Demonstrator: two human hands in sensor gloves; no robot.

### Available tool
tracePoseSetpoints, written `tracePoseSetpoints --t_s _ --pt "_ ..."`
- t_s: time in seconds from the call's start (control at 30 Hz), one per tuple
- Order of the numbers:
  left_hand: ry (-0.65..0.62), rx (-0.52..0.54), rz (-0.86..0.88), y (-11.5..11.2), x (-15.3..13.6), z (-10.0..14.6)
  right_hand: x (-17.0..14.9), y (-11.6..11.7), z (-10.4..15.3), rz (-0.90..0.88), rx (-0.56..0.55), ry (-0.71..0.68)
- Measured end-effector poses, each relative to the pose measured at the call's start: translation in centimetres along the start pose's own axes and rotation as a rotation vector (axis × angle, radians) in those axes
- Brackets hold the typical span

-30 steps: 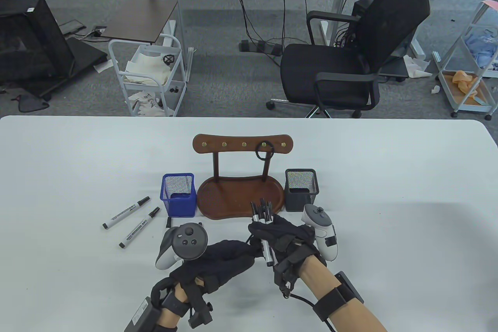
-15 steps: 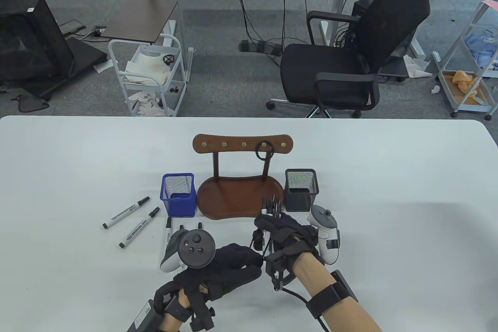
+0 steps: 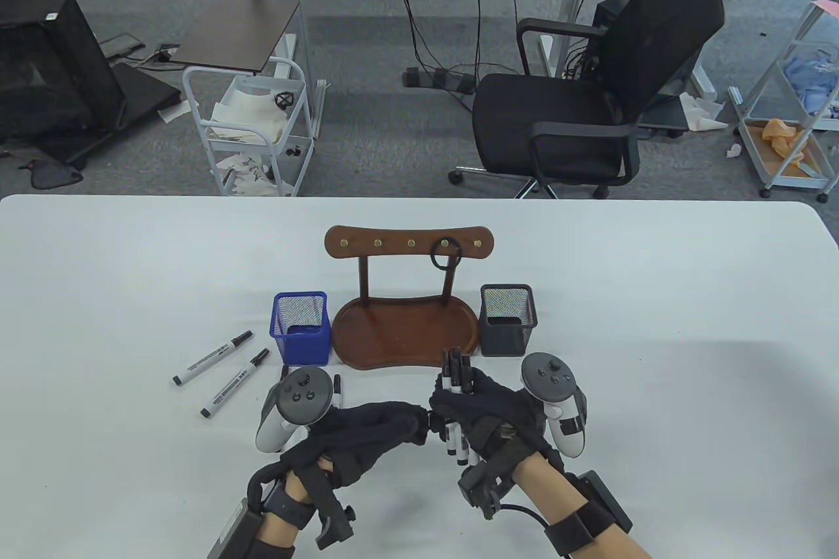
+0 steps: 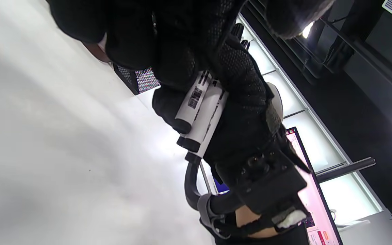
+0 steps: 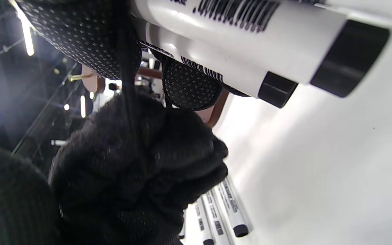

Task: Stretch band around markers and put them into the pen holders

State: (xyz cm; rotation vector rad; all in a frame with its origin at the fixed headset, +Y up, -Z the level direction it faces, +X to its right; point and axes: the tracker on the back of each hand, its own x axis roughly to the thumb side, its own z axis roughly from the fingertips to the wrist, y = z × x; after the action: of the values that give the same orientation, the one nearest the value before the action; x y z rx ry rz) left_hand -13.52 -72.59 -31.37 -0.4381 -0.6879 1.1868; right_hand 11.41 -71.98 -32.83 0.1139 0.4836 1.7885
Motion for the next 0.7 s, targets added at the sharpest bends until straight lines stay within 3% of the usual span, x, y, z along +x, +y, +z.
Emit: tracePoseSetpoints --t_s 0.4,0.7 --pt "-0.037 0.038 0.147 1.0 -0.4 0.5 0.1 0.2 0.3 0.078 -0.010 -0.088" --pt "-0.005 0.142 -0.072 1.7 0.5 1.4 -0.2 -1.4 0.6 0.073 -0.062 -0.086"
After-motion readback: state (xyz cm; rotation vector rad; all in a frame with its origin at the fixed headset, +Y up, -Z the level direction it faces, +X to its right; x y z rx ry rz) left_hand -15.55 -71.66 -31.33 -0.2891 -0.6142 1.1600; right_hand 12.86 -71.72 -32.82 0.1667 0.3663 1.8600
